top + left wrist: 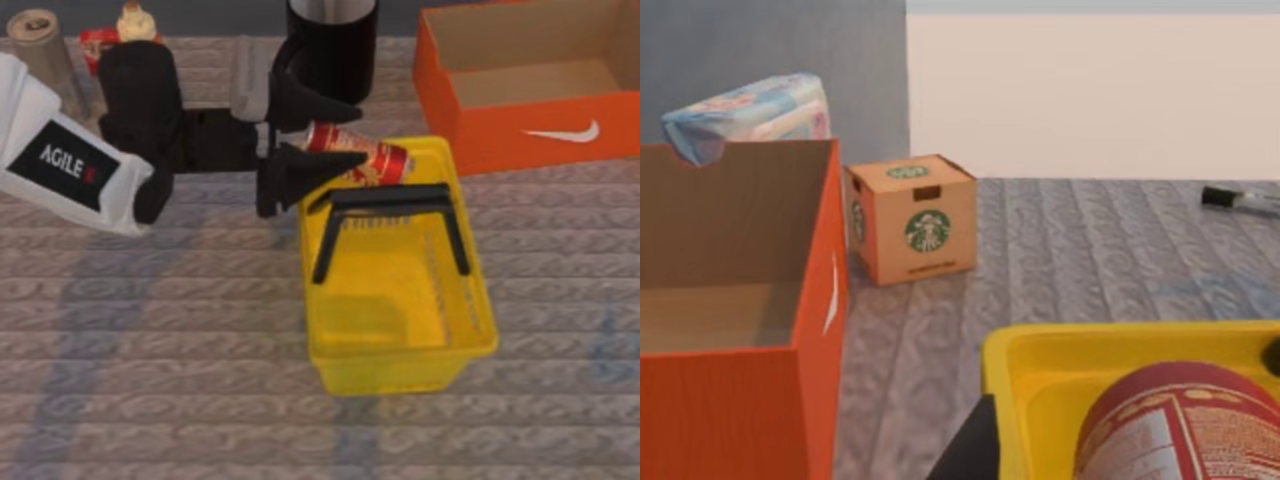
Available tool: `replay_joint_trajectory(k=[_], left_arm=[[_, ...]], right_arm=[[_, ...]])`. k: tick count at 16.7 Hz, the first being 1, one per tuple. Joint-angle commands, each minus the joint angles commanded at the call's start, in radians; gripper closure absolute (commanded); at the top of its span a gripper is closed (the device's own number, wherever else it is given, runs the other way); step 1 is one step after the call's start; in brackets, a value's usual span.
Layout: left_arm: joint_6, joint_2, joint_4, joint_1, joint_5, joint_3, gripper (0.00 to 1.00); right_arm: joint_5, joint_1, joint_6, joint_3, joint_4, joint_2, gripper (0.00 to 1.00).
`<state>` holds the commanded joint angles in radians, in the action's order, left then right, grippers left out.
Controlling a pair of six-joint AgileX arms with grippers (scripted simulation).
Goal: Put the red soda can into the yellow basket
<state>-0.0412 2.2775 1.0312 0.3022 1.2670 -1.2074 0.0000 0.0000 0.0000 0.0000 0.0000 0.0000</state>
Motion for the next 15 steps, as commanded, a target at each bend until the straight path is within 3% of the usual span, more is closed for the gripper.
replay_joint_trajectory(k=[2, 3, 12, 15], left_arm=[[0.000, 0.000, 0.000, 0.000, 0.000, 0.000, 0.02], [0.000, 0.000, 0.000, 0.000, 0.000, 0.000, 0.00], [-0.001, -0.004, -0.002, 0.003, -0.002, -0.001, 0.00], [0.011, -0.061, -0.028, -0.006, -0.039, 0.021, 0.00]], right_arm=[[0.000, 0.000, 0.000, 0.000, 0.000, 0.000, 0.00], [0.000, 0.000, 0.000, 0.000, 0.000, 0.000, 0.00], [0.000, 0.000, 0.000, 0.000, 0.000, 0.000, 0.00], [-0.001, 0.024, -0.037, 0.055, -0.053, 0.055, 0.00]])
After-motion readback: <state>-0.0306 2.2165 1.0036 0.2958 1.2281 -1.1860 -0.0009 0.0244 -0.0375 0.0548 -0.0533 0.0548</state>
